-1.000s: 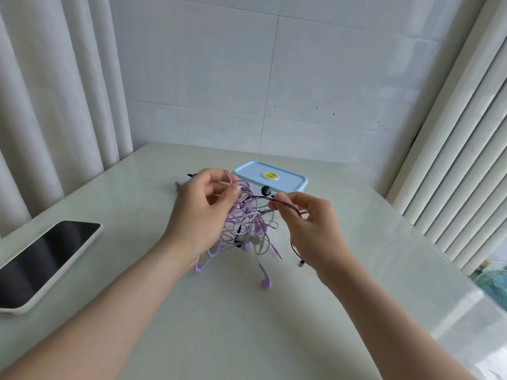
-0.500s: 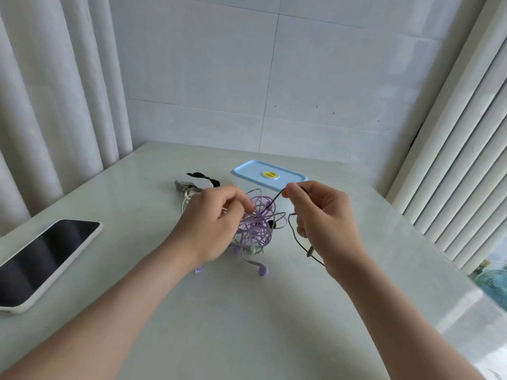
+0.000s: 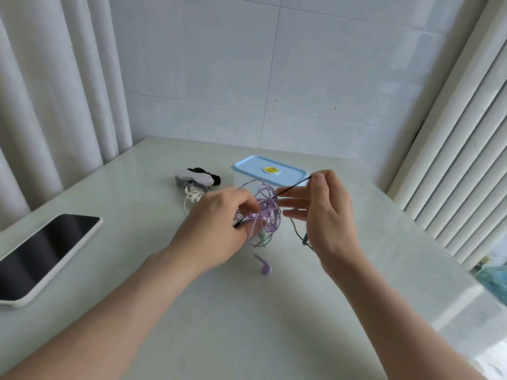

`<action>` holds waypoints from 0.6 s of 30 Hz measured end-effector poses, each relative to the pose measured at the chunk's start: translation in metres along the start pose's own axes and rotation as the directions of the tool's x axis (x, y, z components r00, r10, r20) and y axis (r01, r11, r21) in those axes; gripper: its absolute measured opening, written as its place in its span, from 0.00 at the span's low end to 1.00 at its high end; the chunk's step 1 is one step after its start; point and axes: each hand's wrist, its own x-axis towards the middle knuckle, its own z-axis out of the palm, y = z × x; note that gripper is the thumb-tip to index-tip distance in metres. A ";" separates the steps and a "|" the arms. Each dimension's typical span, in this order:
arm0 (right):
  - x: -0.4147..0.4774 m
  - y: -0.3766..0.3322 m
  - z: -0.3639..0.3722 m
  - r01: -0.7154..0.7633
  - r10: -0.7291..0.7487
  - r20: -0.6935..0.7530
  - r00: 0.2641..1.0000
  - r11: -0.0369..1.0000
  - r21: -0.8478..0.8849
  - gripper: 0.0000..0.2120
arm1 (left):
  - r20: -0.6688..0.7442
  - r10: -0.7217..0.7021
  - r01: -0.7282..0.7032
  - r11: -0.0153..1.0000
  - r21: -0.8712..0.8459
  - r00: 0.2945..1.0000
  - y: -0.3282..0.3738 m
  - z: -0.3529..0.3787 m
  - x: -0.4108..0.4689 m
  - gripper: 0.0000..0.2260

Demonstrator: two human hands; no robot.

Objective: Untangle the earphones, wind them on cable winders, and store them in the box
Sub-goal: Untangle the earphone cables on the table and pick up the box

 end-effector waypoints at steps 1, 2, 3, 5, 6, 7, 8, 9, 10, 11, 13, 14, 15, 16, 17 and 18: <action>0.000 -0.001 0.001 0.011 -0.011 -0.006 1.000 1.000 0.004 0.15 | 0.000 -0.012 0.012 1.000 0.005 1.000 0.000 0.003 -0.001 0.08; 0.000 -0.001 0.001 0.013 -0.013 -0.005 1.000 1.000 0.019 0.15 | -0.005 -0.027 0.027 0.999 0.019 1.000 0.000 0.006 -0.002 0.11; -0.001 -0.002 0.002 0.000 0.000 0.002 1.000 0.998 0.060 0.15 | -0.017 -0.047 0.048 0.998 0.035 0.999 0.002 0.008 -0.004 0.15; -0.004 -0.005 0.004 -0.059 0.056 0.022 0.998 0.979 0.196 0.15 | -0.059 -0.084 0.086 0.995 0.042 0.995 0.008 0.007 -0.004 0.23; -0.004 -0.007 0.005 -0.088 0.085 0.024 0.996 0.965 0.248 0.15 | -0.078 -0.099 0.103 0.994 0.049 0.992 0.012 0.006 -0.004 0.26; -0.005 -0.009 0.005 -0.113 0.114 0.014 0.993 0.951 0.288 0.14 | -0.082 -0.114 0.120 0.990 0.076 0.990 0.015 0.006 -0.003 0.29; -0.005 -0.012 0.005 -0.135 0.144 -0.004 0.990 0.935 0.329 0.14 | -0.067 -0.131 0.138 0.984 0.113 0.989 0.018 0.005 -0.002 0.31; -0.005 -0.013 0.004 -0.153 0.176 -0.027 0.984 0.913 0.378 0.14 | -0.033 -0.150 0.153 0.979 0.131 0.988 0.021 0.004 -0.002 0.33; -0.005 -0.014 0.004 -0.168 0.209 -0.049 0.977 0.887 0.430 0.14 | 0.014 -0.166 0.163 0.980 0.117 0.986 0.021 0.003 -0.002 0.33; -0.004 -0.015 0.002 -0.184 0.246 -0.072 0.967 0.862 0.472 0.13 | 0.063 -0.167 0.163 0.984 0.073 0.984 0.021 0.002 -0.001 0.31; -0.004 -0.015 0.000 -0.222 0.323 -0.102 0.941 0.816 0.533 0.12 | 0.133 -0.136 0.141 0.990 -0.026 0.982 0.020 0.001 -0.001 0.26; -0.003 -0.014 0.000 -0.241 0.356 -0.103 0.929 0.793 0.559 0.11 | 0.146 -0.121 0.132 0.989 -0.065 0.982 0.019 0.000 -0.001 0.24; -0.002 -0.013 -0.001 -0.262 0.384 -0.097 0.918 0.772 0.579 0.10 | 0.152 -0.109 0.125 0.987 -0.099 0.982 0.018 0.000 0.000 0.22; -0.001 -0.012 -0.001 -0.282 0.409 -0.089 0.908 0.755 0.592 0.09 | 0.156 -0.104 0.124 0.984 -0.125 0.982 0.017 0.000 0.000 0.20; 0.000 -0.011 -0.002 -0.298 0.427 -0.088 0.900 0.750 0.591 0.08 | 0.158 -0.106 0.128 0.982 -0.138 0.982 0.016 0.001 0.001 0.18; 0.000 -0.010 -0.002 -0.316 0.441 -0.095 0.893 0.761 0.567 0.08 | 0.151 -0.117 0.138 0.981 -0.136 0.982 0.015 0.001 0.001 0.16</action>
